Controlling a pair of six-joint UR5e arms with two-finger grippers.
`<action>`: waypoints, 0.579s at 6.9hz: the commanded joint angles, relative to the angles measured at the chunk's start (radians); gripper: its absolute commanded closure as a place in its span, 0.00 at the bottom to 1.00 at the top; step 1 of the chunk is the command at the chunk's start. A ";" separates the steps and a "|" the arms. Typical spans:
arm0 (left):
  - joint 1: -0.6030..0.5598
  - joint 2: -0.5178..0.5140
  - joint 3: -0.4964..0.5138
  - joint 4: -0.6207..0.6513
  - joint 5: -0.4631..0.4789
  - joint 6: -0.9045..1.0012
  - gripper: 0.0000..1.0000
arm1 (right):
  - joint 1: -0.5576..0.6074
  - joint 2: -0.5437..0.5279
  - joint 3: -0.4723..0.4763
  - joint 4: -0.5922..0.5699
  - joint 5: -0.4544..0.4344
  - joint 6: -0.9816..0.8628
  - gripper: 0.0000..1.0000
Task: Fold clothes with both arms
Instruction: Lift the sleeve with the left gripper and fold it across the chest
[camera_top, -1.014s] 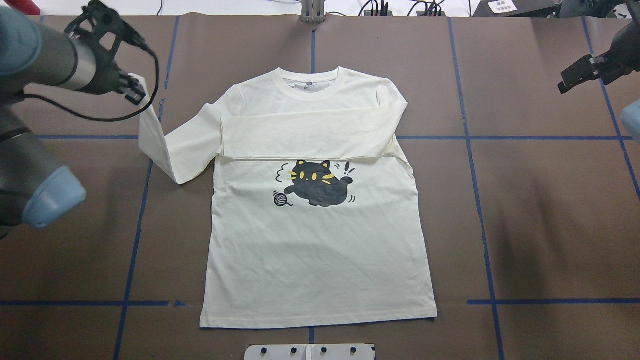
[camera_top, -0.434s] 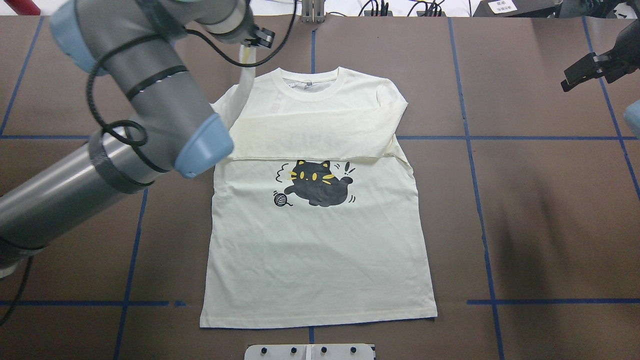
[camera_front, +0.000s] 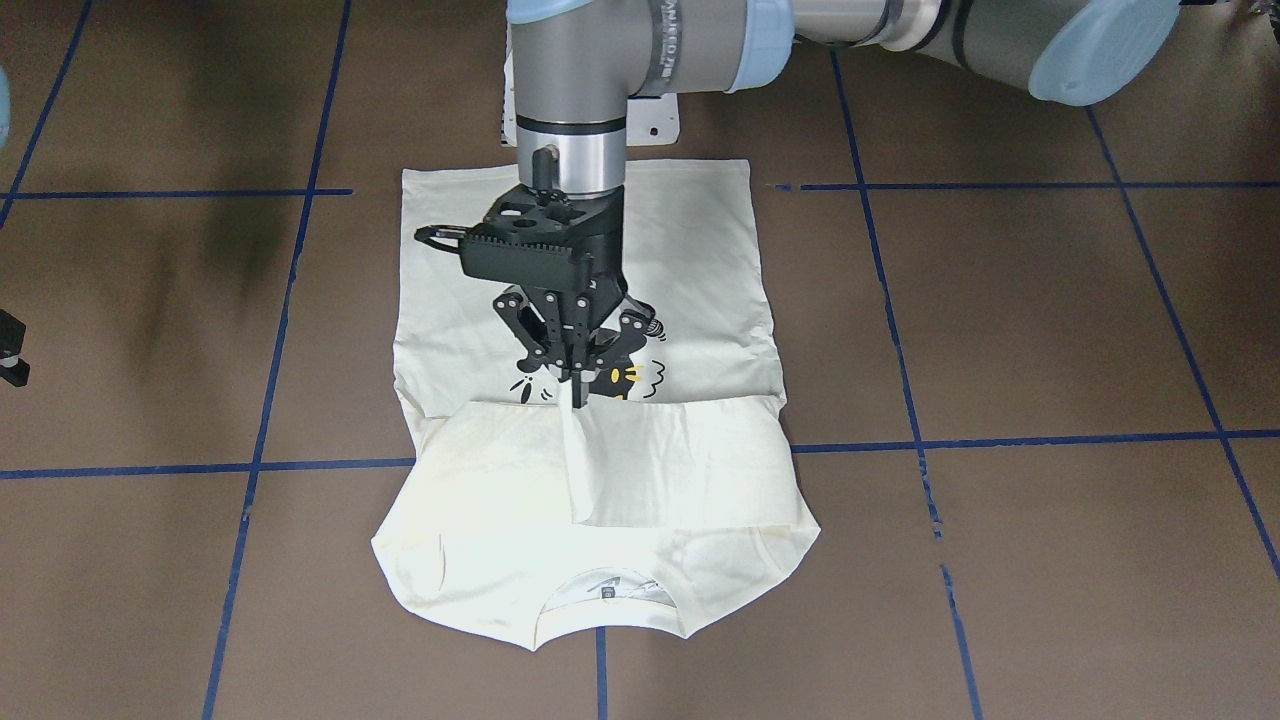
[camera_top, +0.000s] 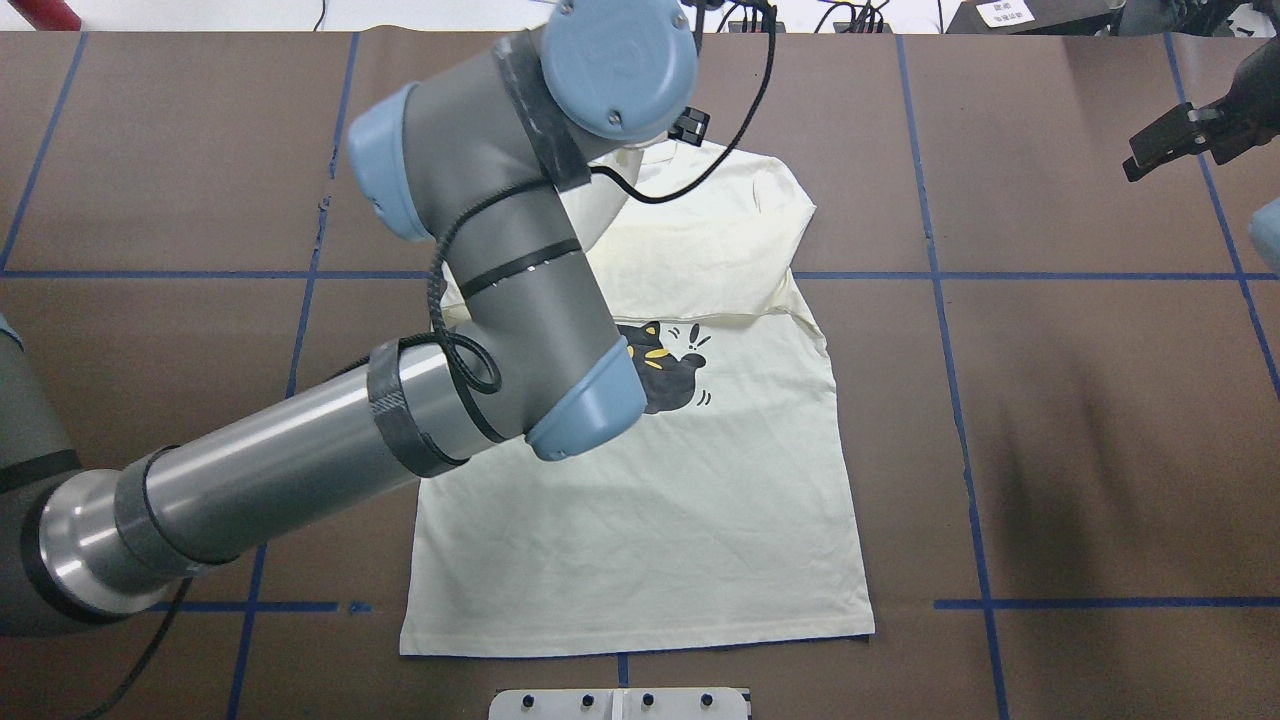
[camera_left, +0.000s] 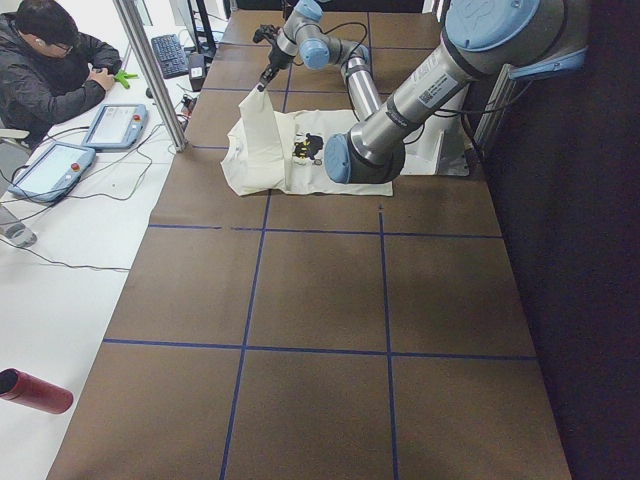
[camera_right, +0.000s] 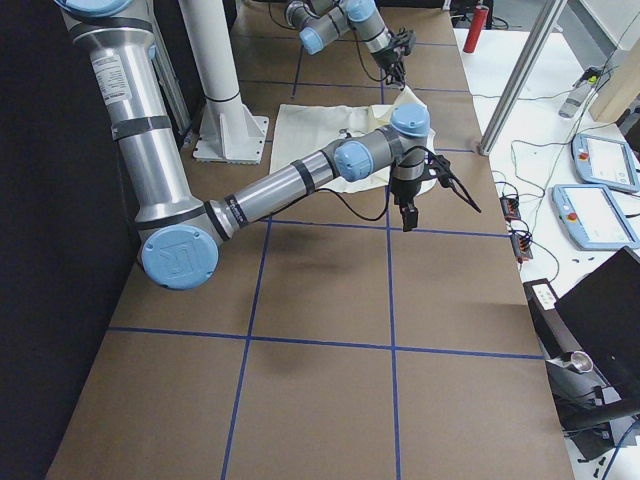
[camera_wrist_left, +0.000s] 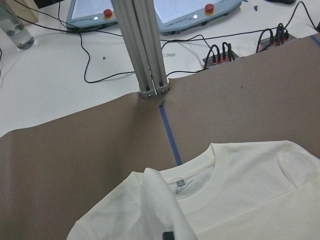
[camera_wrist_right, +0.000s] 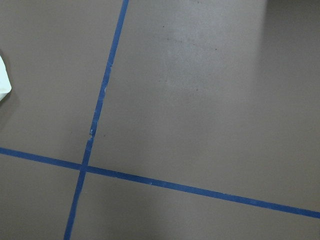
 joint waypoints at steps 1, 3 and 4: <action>0.080 -0.009 0.150 -0.209 0.078 0.006 1.00 | 0.000 0.000 -0.001 0.000 -0.001 0.003 0.00; 0.115 -0.008 0.215 -0.290 0.090 -0.006 0.63 | 0.000 0.001 -0.002 0.000 -0.010 0.005 0.00; 0.126 -0.009 0.220 -0.340 0.083 -0.011 0.40 | -0.001 0.001 -0.004 0.000 -0.013 0.005 0.00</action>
